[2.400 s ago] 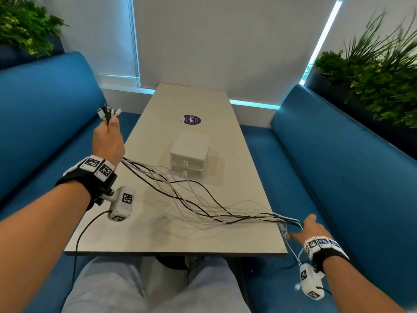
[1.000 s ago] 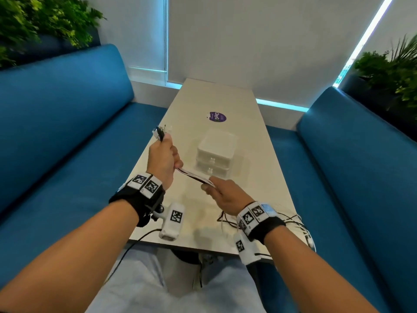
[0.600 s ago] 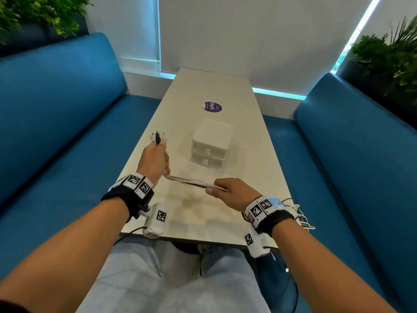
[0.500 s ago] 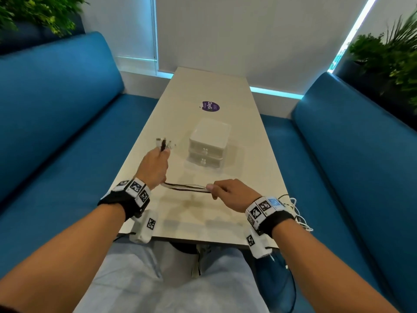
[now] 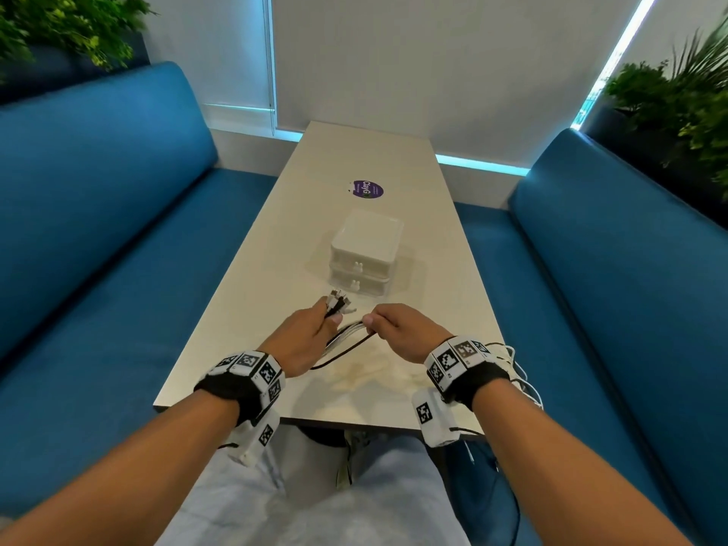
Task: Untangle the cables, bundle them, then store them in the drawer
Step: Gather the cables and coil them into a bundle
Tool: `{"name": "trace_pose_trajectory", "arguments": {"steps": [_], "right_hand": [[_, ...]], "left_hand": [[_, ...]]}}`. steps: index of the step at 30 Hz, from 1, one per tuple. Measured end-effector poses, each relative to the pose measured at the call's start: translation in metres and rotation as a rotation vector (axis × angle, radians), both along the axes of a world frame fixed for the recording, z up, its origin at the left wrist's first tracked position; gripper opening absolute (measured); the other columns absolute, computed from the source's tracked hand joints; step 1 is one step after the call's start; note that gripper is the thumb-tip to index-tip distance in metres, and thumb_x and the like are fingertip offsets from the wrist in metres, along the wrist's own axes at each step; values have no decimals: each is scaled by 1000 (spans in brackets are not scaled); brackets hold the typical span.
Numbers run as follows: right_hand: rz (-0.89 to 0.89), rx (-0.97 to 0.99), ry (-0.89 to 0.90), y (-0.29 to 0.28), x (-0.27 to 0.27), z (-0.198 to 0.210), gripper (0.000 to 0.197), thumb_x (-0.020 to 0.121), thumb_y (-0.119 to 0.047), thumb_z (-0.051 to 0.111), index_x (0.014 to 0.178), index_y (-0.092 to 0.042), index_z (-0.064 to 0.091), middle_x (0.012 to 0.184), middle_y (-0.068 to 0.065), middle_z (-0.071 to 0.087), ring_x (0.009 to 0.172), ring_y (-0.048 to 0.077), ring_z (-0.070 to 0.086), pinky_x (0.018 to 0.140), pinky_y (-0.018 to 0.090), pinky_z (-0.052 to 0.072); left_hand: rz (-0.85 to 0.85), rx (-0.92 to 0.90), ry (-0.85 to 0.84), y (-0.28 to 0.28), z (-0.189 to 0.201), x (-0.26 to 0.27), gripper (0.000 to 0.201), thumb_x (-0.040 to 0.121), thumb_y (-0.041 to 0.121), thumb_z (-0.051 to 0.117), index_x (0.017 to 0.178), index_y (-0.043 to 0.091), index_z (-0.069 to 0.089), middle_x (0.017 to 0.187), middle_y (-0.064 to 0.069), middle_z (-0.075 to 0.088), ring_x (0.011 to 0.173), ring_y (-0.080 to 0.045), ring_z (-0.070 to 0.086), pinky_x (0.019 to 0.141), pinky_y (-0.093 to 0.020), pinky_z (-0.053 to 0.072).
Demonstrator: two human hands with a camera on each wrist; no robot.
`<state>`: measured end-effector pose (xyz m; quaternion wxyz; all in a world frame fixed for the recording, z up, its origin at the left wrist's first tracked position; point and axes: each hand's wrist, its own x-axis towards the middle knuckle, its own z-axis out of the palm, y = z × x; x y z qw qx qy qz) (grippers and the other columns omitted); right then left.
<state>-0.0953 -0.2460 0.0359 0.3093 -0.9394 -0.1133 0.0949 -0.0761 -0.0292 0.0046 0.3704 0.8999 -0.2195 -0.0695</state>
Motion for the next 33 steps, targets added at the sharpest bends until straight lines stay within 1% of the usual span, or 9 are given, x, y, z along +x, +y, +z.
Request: {"name": "trace_pose_trajectory", "arguments": {"steps": [5, 7, 9, 12, 19, 25, 29, 31, 33], "right_hand": [[2, 10, -35, -1, 3, 2, 30, 103, -40, 45, 83, -24, 61, 88, 8, 64, 80, 20, 56, 78, 38, 46], [-24, 31, -45, 0, 4, 1, 31, 103, -41, 44, 84, -23, 62, 87, 5, 65, 82, 20, 58, 81, 39, 47], [-53, 42, -47, 3, 4, -2, 33, 103, -41, 43, 85, -22, 62, 81, 1, 61, 77, 17, 56, 79, 39, 46], [-97, 51, -45, 4, 1, -6, 33, 103, -42, 41, 88, -20, 61, 77, -3, 56, 72, 15, 52, 76, 40, 45], [-156, 132, -21, 6, -2, 4, 27, 101, -34, 46, 95, -12, 61, 79, 0, 57, 72, 18, 50, 70, 37, 41], [-100, 14, 25, 7, -5, 1, 25, 105, -29, 37, 105, -11, 54, 85, 2, 56, 77, 21, 50, 74, 39, 42], [-85, -43, 34, 7, -7, -2, 24, 106, -30, 34, 105, -13, 52, 89, 4, 58, 76, 20, 51, 73, 38, 41], [-70, -67, 26, 7, -6, -1, 23, 107, -29, 34, 105, -13, 50, 90, 6, 58, 77, 21, 51, 71, 37, 40], [-48, -88, 21, 7, -5, -2, 24, 107, -28, 34, 107, -10, 51, 93, 9, 61, 81, 26, 55, 74, 40, 43]], "left_hand": [[-49, -46, 59, -2, -4, -4, 34, 96, 68, 34, 109, 39, 47, 83, 6, 69, 73, -11, 62, 74, -36, 51], [-65, 13, 58, -7, -5, -10, 49, 87, 73, 49, 119, 36, 46, 82, 6, 67, 72, -9, 62, 73, -34, 52], [-46, 105, 19, -12, -5, -10, 53, 86, 62, 62, 124, 30, 43, 85, 4, 64, 75, -14, 61, 70, -34, 52], [-11, 174, -28, -17, -3, -6, 32, 95, 41, 57, 117, 24, 41, 82, 0, 59, 71, -24, 60, 63, -37, 48], [31, 260, -91, -21, 10, 8, 25, 101, 38, 47, 114, 19, 36, 81, -4, 57, 67, -27, 55, 59, -38, 42], [-32, 312, -11, -25, 3, 15, 15, 99, 22, 44, 113, 21, 49, 103, -8, 54, 96, -31, 55, 85, -46, 49], [-82, 173, 100, -24, 3, 11, 14, 99, 14, 44, 106, 26, 47, 100, 6, 66, 70, -19, 68, 71, -39, 56], [-80, 97, 150, -26, 4, 7, 6, 103, 22, 42, 100, 24, 47, 89, 0, 65, 58, -20, 60, 59, -35, 51], [-84, 90, 120, -28, 6, 5, 16, 104, 37, 42, 100, 22, 46, 81, -4, 63, 60, -22, 55, 59, -36, 46]]}}
